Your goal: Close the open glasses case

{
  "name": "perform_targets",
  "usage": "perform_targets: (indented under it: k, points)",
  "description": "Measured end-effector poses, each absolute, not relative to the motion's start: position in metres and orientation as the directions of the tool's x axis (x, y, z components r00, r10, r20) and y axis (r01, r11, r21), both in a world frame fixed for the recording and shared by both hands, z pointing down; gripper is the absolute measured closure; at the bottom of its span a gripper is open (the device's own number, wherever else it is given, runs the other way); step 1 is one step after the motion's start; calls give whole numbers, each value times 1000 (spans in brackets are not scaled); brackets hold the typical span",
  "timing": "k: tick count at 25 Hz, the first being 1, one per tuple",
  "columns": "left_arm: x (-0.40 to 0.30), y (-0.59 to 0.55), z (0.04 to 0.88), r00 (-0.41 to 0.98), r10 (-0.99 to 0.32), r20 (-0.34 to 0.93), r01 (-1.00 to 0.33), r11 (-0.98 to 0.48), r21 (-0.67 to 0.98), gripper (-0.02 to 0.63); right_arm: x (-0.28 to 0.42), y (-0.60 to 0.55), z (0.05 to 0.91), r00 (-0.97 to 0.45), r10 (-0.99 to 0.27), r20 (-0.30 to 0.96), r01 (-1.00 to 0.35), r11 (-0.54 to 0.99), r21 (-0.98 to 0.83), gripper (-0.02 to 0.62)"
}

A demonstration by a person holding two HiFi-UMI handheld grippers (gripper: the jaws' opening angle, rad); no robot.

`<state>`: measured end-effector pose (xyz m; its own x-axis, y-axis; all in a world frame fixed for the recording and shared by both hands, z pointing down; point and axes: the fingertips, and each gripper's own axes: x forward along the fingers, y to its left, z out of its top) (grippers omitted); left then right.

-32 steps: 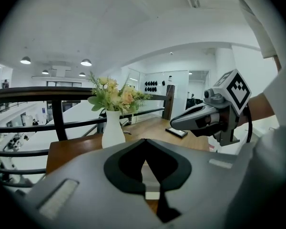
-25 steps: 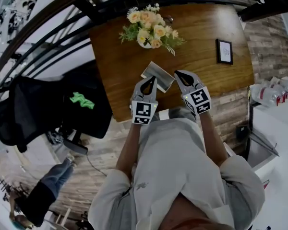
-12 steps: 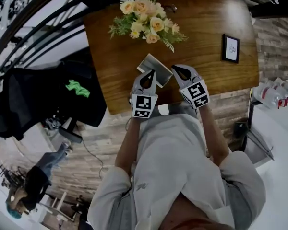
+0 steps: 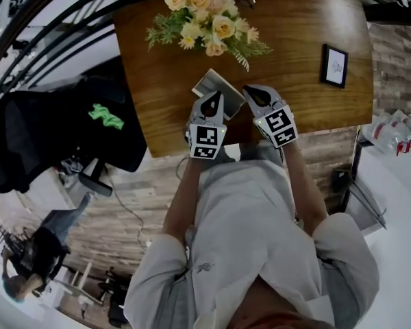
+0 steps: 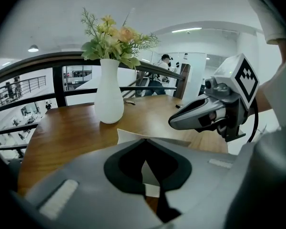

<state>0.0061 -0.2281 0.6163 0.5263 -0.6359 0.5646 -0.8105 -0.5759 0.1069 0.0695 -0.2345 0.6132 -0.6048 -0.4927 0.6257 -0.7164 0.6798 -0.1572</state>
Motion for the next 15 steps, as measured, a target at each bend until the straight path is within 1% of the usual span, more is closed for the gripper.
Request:
perform_targets:
  k: [6, 15]
  points:
    - [14, -228, 635, 517, -603, 608, -811, -572, 123, 586, 68, -235, 627, -602, -476, 641, -713, 682, -164, 592]
    - [24, -228, 647, 526, -580, 622, -801, -584, 133, 586, 67, -233, 640, -590, -463, 661, -720, 673, -171, 592]
